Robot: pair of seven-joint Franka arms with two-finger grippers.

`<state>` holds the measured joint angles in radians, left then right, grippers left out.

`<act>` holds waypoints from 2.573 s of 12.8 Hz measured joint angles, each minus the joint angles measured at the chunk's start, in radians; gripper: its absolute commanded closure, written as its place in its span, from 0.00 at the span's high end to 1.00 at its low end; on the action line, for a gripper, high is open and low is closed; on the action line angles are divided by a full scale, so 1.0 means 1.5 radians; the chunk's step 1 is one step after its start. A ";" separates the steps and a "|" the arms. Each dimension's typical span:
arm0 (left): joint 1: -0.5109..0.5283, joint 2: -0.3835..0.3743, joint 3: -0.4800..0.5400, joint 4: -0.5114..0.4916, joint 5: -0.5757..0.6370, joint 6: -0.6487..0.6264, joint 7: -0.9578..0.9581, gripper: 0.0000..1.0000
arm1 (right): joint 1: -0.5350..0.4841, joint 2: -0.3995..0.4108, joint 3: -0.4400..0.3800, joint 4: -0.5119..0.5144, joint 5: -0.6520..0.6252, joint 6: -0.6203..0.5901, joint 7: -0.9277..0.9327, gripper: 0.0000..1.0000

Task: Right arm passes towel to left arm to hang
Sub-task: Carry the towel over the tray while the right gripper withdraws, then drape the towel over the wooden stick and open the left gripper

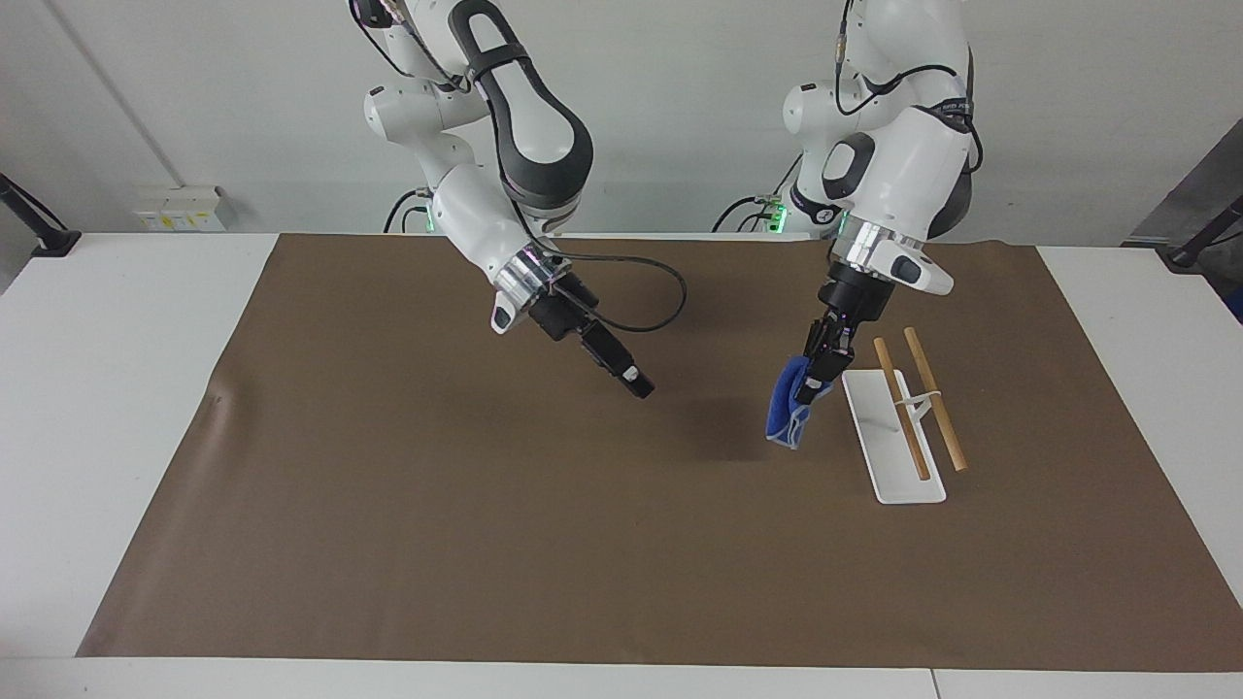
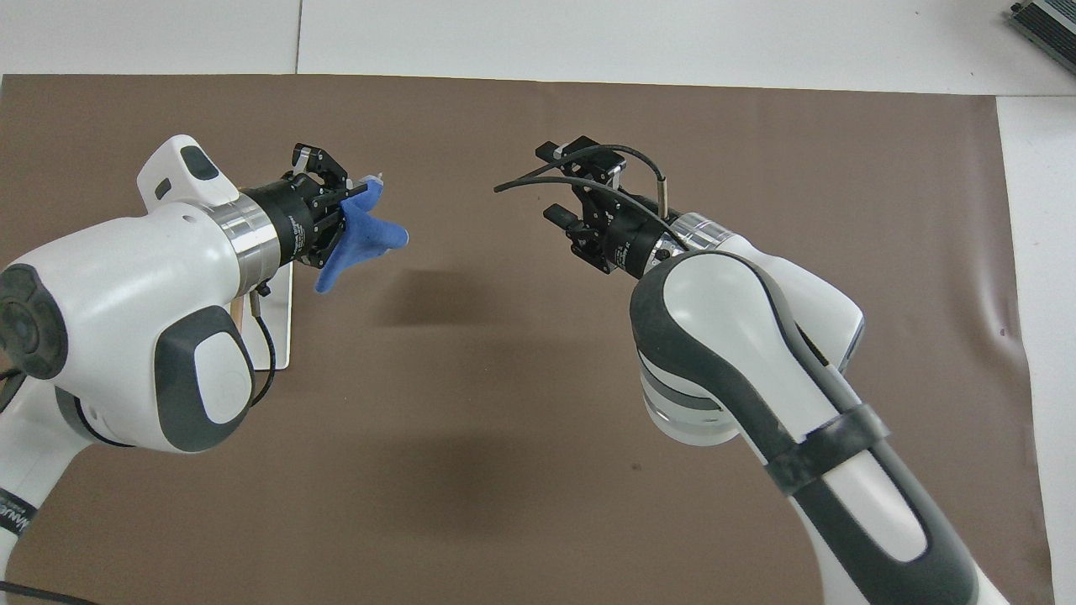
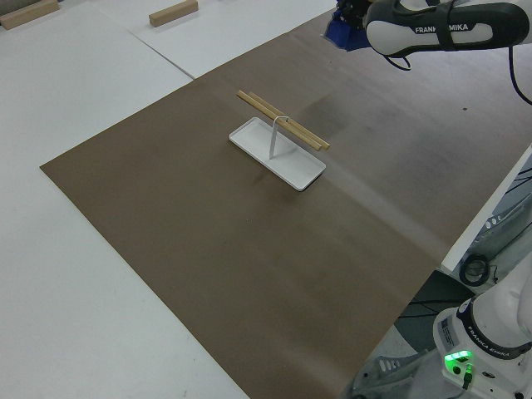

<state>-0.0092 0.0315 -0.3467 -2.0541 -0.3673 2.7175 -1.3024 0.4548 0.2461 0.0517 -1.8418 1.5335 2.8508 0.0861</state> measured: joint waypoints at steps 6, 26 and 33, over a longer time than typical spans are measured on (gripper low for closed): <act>0.019 0.014 0.089 -0.043 0.000 0.000 0.137 0.00 | -0.080 0.003 -0.004 -0.052 -0.367 -0.015 -0.103 1.00; 0.036 0.014 0.274 -0.039 0.000 0.001 0.422 0.00 | -0.273 -0.138 -0.066 0.124 -1.016 -0.687 -0.020 1.00; 0.034 0.014 0.283 -0.040 0.000 0.001 0.422 0.00 | -0.292 -0.187 -0.101 0.149 -1.017 -0.823 -0.017 1.00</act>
<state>0.0423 0.0518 0.0775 -2.1135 -0.3673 2.7186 -0.6697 0.0167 -0.0351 -0.1002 -1.6179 0.0086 1.6165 0.0605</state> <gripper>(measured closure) 0.969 0.000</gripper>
